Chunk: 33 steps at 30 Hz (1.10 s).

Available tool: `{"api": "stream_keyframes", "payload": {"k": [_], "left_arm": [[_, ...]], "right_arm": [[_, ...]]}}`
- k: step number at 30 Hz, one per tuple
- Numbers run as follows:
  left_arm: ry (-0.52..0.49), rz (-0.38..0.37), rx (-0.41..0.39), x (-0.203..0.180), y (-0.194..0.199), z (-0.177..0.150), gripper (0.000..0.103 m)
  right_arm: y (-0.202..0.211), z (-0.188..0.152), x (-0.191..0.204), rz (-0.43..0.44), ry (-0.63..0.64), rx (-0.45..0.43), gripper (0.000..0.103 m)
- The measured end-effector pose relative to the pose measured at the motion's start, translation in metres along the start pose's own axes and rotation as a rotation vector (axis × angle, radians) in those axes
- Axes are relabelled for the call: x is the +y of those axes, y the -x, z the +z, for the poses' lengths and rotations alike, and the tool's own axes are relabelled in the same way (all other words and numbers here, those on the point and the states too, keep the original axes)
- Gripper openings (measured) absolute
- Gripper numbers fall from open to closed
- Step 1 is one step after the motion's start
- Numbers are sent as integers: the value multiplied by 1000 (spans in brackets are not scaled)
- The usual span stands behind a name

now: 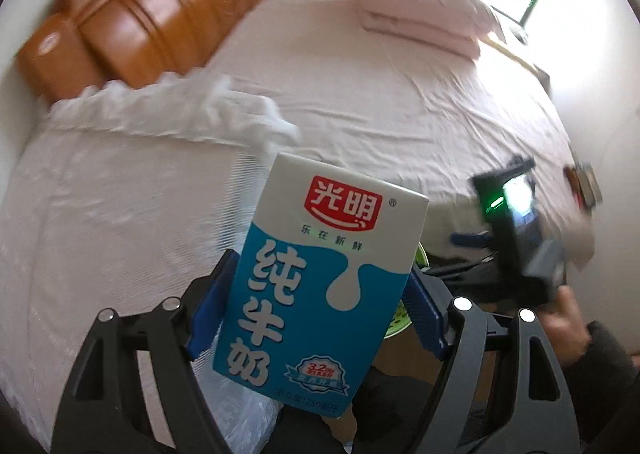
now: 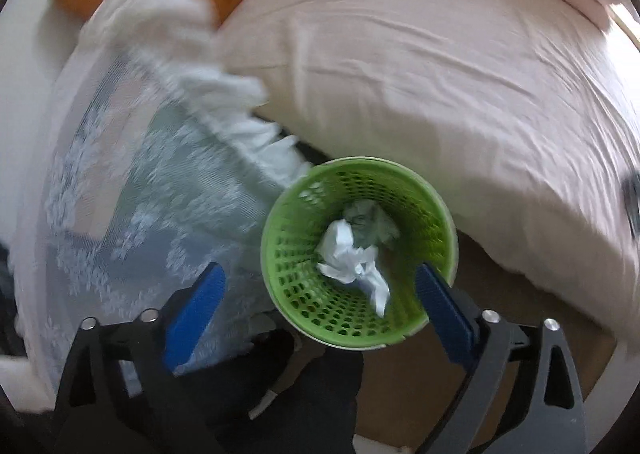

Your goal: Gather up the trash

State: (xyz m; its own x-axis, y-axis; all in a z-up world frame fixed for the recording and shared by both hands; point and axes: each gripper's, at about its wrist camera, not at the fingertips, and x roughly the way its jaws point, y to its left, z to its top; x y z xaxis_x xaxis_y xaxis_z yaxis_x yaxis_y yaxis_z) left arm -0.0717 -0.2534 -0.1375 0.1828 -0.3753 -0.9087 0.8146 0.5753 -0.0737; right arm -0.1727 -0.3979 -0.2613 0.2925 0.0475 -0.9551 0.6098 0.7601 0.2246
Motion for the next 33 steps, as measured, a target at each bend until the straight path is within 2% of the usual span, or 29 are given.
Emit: {"api": "stream_keyframes", "payload": {"k": [3, 5, 7, 10, 13, 17, 21, 24, 28, 33], "left_arm": [[-23, -39, 46, -18, -29, 6, 75], [-24, -77, 103, -32, -54, 7, 77], [-20, -100, 157, -44, -83, 7, 88], [-8, -105, 215, -55, -117, 2, 95], [12, -90, 292, -64, -148, -7, 95], [13, -55, 303, -70, -151, -17, 95], [22, 5, 208, -57, -119, -7, 95], [81, 73, 95, -32, -75, 9, 95], [184, 209, -76, 21, 8, 21, 95], [344, 345, -266, 85, 114, 16, 95]], "right_arm": [[25, -2, -30, -40, -52, -39, 101], [40, -3, -51, -76, -78, -64, 101], [49, -3, -67, -99, -97, -74, 101], [54, -7, -88, -133, -119, -78, 101], [45, -13, -102, -154, -133, -51, 101], [29, -18, -109, -147, -149, -6, 101], [30, -8, -89, -136, -106, -17, 101], [46, 14, -51, -112, -23, -68, 101], [90, 52, 32, -63, 170, -217, 101], [170, 83, 154, 24, 425, -464, 101]]}}
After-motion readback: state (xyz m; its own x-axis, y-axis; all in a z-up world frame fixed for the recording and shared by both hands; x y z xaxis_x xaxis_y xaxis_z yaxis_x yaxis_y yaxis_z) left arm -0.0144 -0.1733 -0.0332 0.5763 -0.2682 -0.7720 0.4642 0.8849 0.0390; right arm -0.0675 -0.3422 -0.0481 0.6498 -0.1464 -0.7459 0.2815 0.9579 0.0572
